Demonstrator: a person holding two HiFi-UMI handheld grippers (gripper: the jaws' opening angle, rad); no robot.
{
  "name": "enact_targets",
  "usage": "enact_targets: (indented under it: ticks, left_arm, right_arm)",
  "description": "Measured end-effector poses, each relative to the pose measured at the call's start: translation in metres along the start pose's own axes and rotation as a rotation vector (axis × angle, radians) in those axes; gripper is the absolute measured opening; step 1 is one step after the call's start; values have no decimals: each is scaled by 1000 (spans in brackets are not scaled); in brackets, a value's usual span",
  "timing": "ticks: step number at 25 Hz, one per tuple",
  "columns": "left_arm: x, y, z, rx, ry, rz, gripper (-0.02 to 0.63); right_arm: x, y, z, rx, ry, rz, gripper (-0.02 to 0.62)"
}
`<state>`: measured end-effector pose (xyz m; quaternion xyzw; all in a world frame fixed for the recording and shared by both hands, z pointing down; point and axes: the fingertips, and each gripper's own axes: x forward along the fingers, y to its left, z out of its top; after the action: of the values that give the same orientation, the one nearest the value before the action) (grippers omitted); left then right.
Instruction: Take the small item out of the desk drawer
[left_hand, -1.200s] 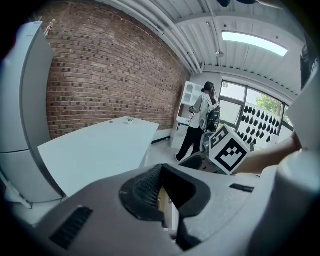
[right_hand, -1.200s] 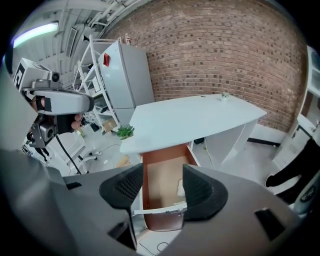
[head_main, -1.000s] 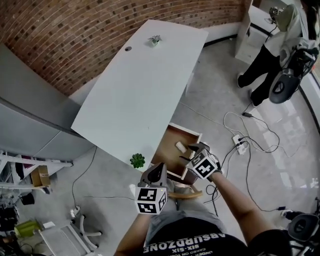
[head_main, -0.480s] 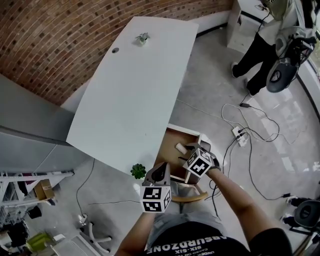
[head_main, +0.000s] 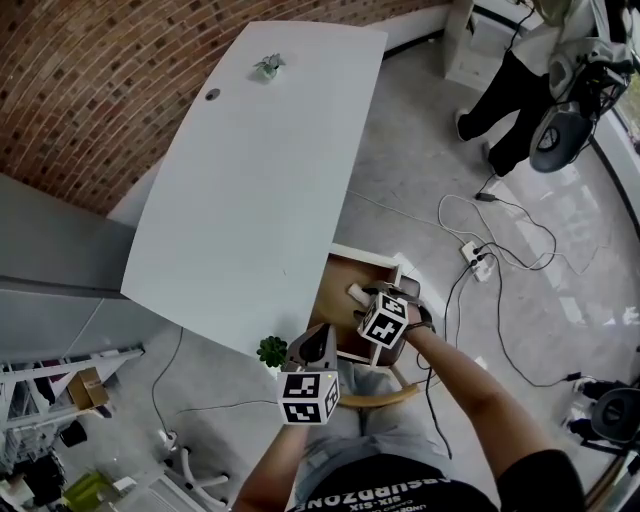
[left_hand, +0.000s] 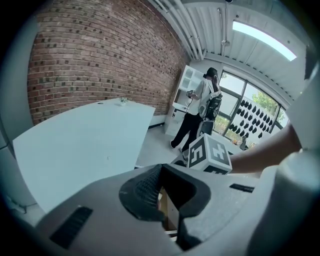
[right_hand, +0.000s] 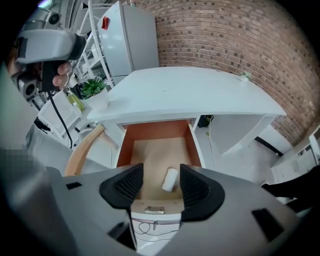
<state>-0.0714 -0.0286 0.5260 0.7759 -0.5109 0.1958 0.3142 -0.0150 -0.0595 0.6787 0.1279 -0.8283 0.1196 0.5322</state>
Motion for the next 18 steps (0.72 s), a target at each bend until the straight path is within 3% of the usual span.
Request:
enact_targets:
  ticks: [18]
  left_arm:
    - [37,11,-16,-39,8,22,6]
  right_arm:
    - [69,-21,-23,-63,121,43,219]
